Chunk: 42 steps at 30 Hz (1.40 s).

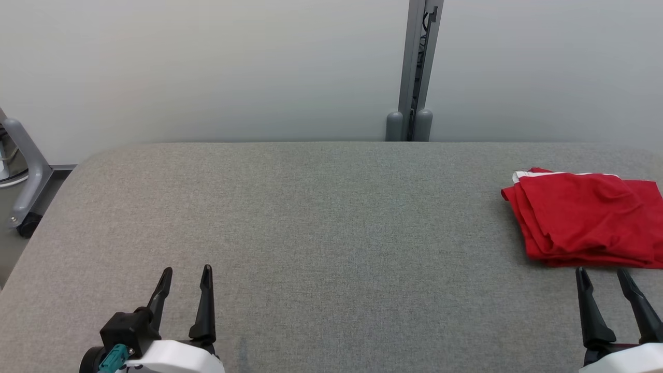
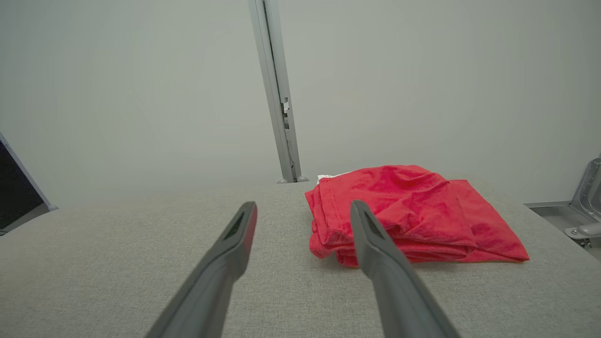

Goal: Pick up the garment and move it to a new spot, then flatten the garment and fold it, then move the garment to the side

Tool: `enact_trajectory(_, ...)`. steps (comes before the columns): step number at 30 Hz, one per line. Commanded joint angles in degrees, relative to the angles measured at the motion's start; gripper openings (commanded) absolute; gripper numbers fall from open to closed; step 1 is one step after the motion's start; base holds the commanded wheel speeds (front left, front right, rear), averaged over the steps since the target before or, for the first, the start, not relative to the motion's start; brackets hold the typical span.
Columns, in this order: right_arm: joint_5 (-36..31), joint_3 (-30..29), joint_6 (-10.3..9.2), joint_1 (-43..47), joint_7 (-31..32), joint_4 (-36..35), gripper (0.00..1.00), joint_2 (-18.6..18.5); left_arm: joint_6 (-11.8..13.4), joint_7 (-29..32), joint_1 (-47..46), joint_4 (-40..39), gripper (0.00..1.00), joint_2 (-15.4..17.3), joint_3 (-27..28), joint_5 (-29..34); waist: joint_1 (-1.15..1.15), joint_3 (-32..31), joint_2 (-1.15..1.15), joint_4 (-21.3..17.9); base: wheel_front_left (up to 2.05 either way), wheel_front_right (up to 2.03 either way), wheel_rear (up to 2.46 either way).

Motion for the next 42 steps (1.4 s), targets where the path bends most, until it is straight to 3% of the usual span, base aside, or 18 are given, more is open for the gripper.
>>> enact_trajectory(1, -0.21, 0.02, 0.11, 0.41, -0.60, -0.13, 1.00, 0.08, -0.37, -0.19, 0.12, -0.06, 1.00, -0.25, 0.64, 0.71, 0.00, 0.01, 0.00, -0.03, 0.00, 0.00, 0.00)
enact_trajectory(27, 0.36, 2.62, 0.11, -1.46, -0.35, 0.71, 1.00, 0.04, -3.42, -0.23, 0.02, 1.46, 1.00, -3.47, 4.54, 4.32, 0.00, -0.36, 0.00, -0.05, 0.00, 0.00, 0.00)
enact_trajectory(28, 0.12, 2.64, 0.00, -1.01, -0.44, 0.55, 0.00, 0.40, -3.33, -0.01, 0.48, 1.47, 0.00, -3.69, 4.31, 4.08, 0.00, -0.36, 0.00, -0.05, 0.00, 0.00, 0.00)
enact_trajectory(31, 0.29, 2.86, 0.00, -0.23, -0.40, 1.82, 0.00, 1.29, -3.30, 0.23, 1.25, 2.83, 0.00, -4.24, 4.19, 3.93, 0.00, -0.37, 0.00, -0.06, 0.00, 0.00, 0.00)
enact_trajectory(42, 11.34, 1.60, 0.01, -2.07, 2.02, 3.18, 0.00, 2.59, -4.58, 3.73, 0.16, 2.52, 0.00, -4.60, 6.72, -7.44, 0.00, -0.04, 0.00, -0.36, 0.00, 0.00, 0.00)
